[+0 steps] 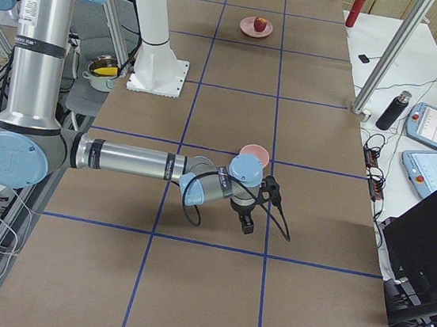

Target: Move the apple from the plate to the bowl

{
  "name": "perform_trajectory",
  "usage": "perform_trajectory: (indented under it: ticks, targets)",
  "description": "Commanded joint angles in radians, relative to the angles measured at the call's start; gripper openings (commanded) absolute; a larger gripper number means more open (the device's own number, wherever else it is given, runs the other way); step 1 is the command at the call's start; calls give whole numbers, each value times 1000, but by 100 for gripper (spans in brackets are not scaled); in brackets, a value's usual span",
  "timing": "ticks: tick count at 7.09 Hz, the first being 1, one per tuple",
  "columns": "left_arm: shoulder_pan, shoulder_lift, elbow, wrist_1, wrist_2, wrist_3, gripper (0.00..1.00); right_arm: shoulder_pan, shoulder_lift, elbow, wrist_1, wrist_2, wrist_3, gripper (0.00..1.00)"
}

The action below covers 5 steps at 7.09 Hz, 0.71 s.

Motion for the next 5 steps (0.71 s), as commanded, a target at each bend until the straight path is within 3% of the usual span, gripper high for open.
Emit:
perform_trajectory:
  ticks: [1,4,5]
  targets:
    - [-1,-1,8,-3,0,0,98,-24,31,0,2,2,-5,99]
    - [1,1,8,0,-1,-1,98,-65,48,23,2,3,38,100]
    - [-1,1,10,2,-1,-1,98,-168,51,84,2,-27,199,100]
